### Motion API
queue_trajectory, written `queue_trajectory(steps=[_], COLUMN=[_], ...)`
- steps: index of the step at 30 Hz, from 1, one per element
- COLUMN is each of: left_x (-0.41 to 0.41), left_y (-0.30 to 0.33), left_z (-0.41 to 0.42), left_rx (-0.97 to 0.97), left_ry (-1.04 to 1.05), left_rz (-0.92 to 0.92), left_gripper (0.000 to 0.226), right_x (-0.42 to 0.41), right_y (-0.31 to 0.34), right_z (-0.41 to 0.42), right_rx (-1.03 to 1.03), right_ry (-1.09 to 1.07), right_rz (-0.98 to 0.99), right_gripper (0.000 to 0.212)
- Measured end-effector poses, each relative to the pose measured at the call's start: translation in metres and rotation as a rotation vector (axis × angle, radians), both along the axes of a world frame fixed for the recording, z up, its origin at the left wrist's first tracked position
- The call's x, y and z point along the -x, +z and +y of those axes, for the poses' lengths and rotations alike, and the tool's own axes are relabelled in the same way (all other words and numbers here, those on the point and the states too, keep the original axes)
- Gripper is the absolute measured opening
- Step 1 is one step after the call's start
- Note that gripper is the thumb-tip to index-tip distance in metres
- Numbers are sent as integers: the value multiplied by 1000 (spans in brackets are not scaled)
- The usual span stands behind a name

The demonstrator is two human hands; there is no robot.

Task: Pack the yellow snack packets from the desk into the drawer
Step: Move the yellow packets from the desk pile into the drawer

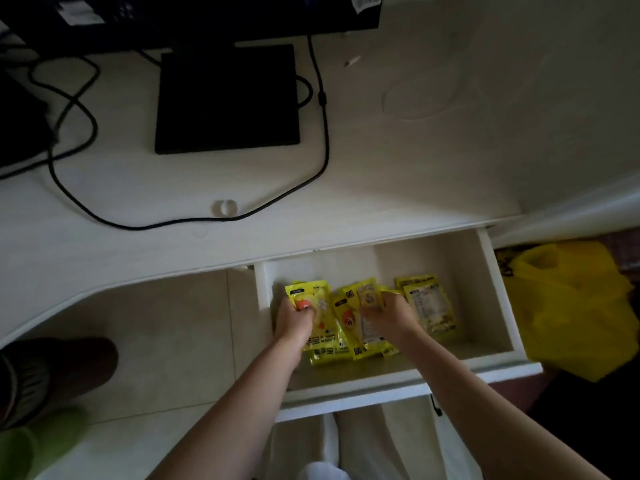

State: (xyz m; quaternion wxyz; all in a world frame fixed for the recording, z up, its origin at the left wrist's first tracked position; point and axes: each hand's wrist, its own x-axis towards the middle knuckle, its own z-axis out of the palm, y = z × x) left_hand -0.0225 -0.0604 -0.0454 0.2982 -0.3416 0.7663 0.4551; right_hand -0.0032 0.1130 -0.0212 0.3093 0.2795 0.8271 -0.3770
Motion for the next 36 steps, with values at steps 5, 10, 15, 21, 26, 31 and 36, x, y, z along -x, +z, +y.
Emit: queue_trajectory(steps=[5,10,15,21,26,31,36], left_x=[17,22,21,5,-10,-36,-74], left_y=[-20,-27,-12,11,45,84,121], left_z=[2,4,5,3,4,-2,-18], left_rx=[79,144,169,154,87,163,282], left_ry=[-60,-167,-262,-341,-300,-256,-324], left_rz=[46,36,-40,9,83,213,335], left_gripper=[15,9,30,44,42,31,26], right_x=[16,17,18,13,2,-17,-30], right_y=[-21,-30,-20,6,39,69,96], right_z=[-4,-3,8,26,31,22,-9], right_rx=[54,34,12,3,-29,-71,-72], right_ry=[7,154,158,125,256,471,645], right_rz=[41,15,-32,14,96,212,297], right_gripper=[24,35,42,35,29,27,26])
